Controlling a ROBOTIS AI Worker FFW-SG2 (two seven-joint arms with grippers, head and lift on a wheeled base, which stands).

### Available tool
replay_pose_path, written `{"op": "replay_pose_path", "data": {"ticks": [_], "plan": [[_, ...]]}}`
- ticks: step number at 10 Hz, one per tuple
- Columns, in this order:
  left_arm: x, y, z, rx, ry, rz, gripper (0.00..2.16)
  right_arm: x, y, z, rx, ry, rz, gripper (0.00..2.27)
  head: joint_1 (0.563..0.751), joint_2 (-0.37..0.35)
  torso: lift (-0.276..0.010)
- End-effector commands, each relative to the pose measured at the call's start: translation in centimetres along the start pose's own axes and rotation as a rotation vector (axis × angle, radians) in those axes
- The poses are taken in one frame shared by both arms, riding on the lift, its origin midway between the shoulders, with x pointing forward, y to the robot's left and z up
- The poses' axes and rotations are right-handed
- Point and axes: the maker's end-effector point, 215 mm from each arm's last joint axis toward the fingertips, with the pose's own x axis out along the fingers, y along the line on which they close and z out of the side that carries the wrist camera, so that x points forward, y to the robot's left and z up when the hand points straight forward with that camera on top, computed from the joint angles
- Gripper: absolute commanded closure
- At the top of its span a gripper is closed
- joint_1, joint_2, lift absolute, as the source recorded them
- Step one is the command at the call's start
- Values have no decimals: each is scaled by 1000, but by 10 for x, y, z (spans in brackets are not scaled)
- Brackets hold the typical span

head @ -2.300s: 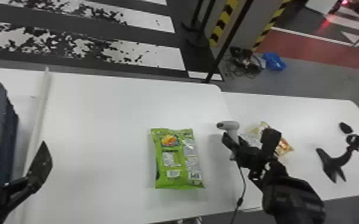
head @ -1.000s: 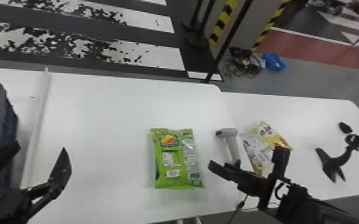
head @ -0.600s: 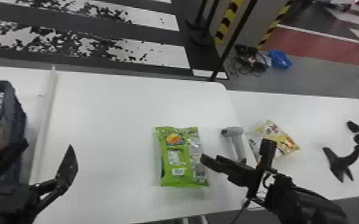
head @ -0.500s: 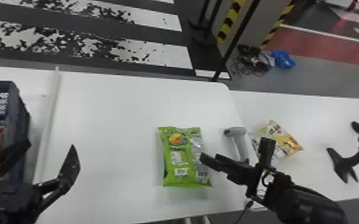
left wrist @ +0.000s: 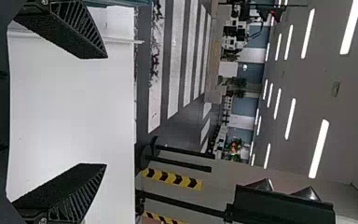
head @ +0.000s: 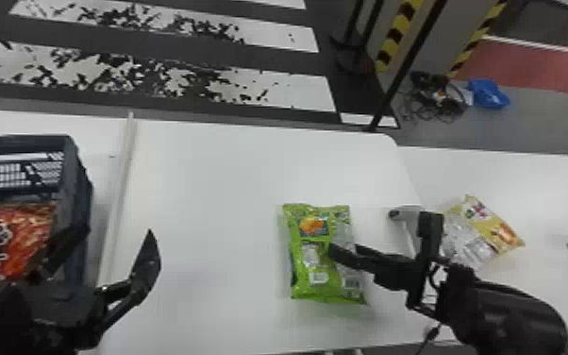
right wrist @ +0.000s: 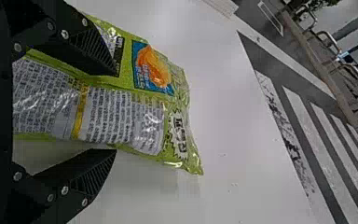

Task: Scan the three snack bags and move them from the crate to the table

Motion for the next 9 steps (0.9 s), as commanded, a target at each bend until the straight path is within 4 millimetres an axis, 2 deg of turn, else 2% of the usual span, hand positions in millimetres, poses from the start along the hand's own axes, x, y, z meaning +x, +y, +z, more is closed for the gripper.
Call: {"op": "replay_pose_path", "data": {"ticks": [1, 2, 4, 5, 6, 7, 8, 9], "plan": [[0, 2, -2, 1, 3, 3, 36, 3, -8, -5, -5, 10, -11, 2226, 695, -206, -62], [-1, 5, -4, 0, 6, 6, 36, 2, -4, -4, -4, 1, 14, 2240, 695, -208, -62], [-1, 5, -5, 1, 9, 5, 36, -15, 10, 5, 46, -13, 58, 2240, 695, -203, -62], [0, 6, -6, -2, 11, 9, 36, -28, 14, 17, 58, -44, 68, 2240, 695, -203, -62], [2, 4, -7, -5, 11, 5, 36, -42, 9, 37, 66, -97, 60, 2240, 695, -204, -62], [2, 3, -8, -6, 11, 3, 36, -60, -2, 66, 108, -184, 58, 2243, 695, -213, -62], [3, 5, -9, -5, 13, 7, 36, -82, -22, 103, 127, -299, 30, 2240, 695, -234, -62], [4, 9, -11, -8, 17, 11, 36, -108, -47, 149, 132, -472, -13, 2243, 695, -268, -62]]}}
